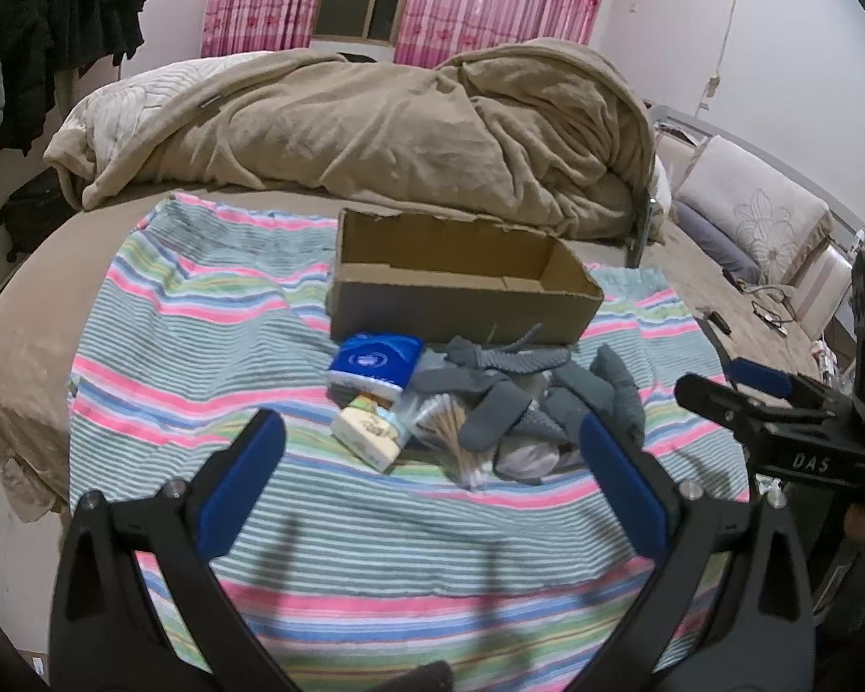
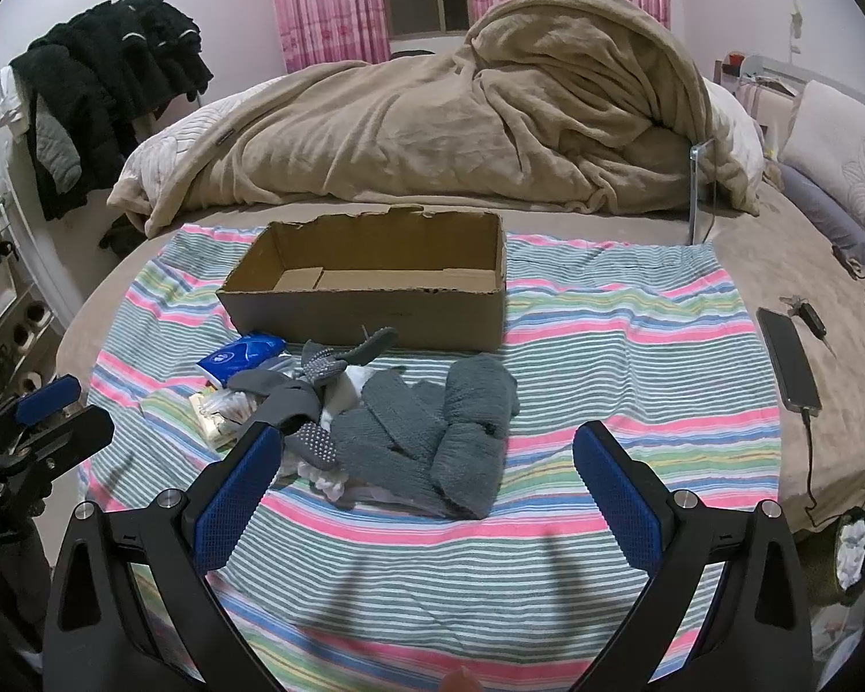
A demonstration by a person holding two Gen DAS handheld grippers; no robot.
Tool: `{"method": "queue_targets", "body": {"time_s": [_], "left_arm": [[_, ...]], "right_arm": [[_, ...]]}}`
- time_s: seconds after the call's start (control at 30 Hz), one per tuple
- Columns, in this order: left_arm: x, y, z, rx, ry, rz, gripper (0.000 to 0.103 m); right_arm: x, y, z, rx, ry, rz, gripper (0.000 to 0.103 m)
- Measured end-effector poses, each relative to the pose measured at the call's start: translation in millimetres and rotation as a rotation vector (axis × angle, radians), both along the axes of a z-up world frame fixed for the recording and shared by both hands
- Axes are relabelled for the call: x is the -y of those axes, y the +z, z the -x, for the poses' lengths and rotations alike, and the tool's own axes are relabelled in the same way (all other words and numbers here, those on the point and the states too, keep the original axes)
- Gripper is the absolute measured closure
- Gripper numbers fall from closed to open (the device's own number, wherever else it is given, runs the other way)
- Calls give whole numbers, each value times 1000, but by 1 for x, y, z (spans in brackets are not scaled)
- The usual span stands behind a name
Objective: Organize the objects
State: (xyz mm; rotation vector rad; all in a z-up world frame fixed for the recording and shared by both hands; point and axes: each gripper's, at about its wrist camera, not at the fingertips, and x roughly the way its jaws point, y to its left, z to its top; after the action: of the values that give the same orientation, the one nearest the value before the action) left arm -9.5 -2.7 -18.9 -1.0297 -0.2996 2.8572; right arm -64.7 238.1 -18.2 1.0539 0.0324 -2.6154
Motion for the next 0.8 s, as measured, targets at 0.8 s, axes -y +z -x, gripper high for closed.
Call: {"method": "queue_targets", "body": {"time_s": [0.8], "left_arm": [[8, -12, 20, 22, 11, 30, 1]], "right_arm": [[3, -8, 15, 17, 9, -6, 0]]}}
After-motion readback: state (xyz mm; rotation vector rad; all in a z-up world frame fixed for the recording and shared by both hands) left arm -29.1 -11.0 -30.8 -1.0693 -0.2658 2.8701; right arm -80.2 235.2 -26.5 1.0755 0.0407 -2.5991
